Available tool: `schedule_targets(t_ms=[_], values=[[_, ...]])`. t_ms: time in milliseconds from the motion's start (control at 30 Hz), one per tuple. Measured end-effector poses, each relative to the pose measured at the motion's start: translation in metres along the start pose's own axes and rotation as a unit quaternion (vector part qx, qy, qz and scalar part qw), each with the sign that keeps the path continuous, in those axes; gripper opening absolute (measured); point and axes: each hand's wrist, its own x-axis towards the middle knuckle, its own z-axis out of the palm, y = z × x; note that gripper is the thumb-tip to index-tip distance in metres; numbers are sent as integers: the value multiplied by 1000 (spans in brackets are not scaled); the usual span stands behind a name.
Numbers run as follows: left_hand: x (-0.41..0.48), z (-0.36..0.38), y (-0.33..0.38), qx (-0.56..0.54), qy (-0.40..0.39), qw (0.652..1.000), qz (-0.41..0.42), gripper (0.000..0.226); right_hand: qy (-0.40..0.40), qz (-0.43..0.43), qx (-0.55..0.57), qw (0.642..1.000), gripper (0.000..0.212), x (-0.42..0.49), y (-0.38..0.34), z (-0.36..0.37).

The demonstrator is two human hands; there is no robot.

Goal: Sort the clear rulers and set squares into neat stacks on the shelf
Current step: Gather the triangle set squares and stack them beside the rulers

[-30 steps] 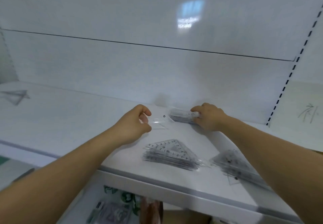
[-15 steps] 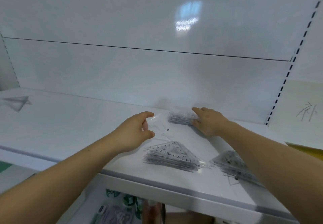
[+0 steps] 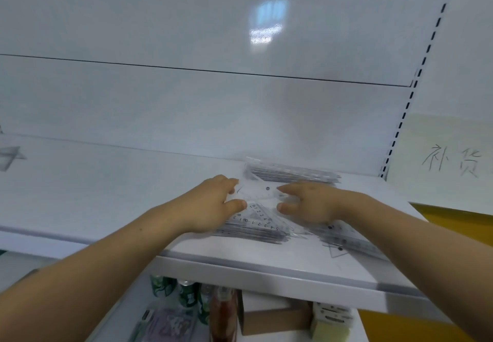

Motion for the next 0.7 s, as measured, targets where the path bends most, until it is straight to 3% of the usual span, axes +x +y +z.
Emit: schedule_targets(t_ms=[133,267,600,700], values=[[-2,3,3,34,-66,997,0,52,-31,-8,9,999,66,-2,-1,7],[0,8,2,42,-82,996,1,42,-36,-14,-4,999,60,-3,-4,6],[-9,8,-3,48,-87,994,41,75,-24,-4,22,999,66,-4,0,8],[-11,9,-5,44,-74,995,45,67,-20,-1,27,999,66,-3,1,9]])
